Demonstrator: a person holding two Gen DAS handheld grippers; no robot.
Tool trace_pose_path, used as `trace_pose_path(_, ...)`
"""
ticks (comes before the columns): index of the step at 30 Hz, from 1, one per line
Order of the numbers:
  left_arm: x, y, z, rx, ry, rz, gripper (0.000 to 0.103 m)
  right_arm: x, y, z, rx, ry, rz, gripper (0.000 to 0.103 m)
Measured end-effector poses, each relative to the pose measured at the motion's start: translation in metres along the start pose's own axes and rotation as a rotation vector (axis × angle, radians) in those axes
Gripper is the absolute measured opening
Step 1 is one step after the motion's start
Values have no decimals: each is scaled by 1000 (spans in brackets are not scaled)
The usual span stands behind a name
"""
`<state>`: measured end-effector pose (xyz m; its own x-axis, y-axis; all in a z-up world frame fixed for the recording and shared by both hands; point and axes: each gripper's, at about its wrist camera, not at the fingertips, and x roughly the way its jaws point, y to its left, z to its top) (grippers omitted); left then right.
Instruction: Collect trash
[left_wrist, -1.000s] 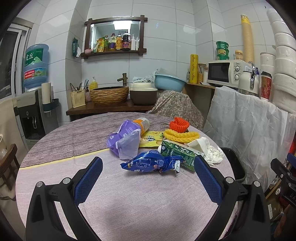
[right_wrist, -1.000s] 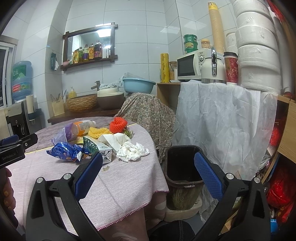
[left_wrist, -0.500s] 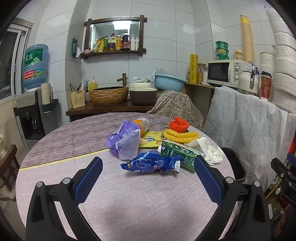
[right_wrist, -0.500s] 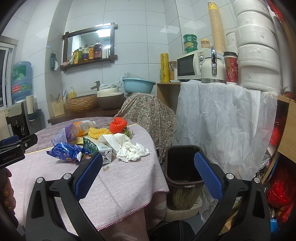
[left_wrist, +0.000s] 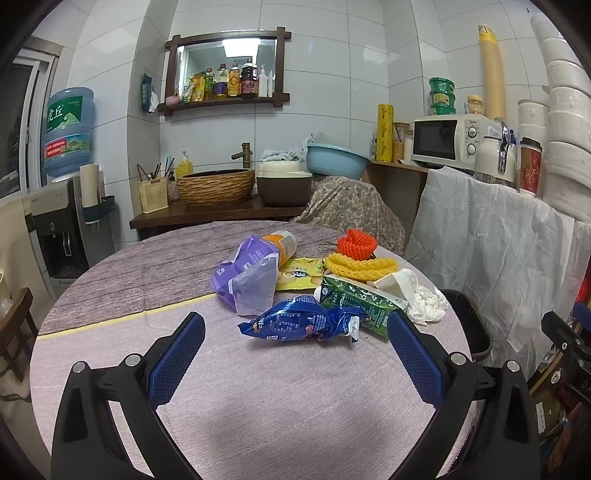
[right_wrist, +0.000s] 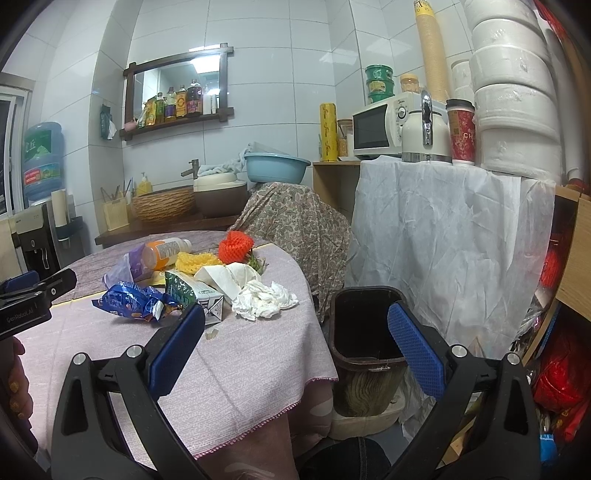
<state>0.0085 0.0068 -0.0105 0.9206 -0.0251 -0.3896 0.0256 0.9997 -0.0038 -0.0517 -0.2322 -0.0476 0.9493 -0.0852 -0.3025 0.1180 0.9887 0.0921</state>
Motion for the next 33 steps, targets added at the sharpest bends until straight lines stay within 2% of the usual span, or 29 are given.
trace_pose_path(21, 6, -2, -1, 14, 20, -6, 98, 7, -2, -4, -11, 21, 1, 98)
trace_pose_path(28, 22, 1, -6, 22, 76, -41, 98, 32, -8, -9, -32, 110, 47, 98)
trace_pose_path(30, 31, 6, -8, 15, 112, -59, 98, 43, -6, -13, -44, 147, 60, 98)
trace_pose_path(33, 50, 20, -10, -7, 193, -94, 98, 64, -4, -19, -26, 225, 135, 98)
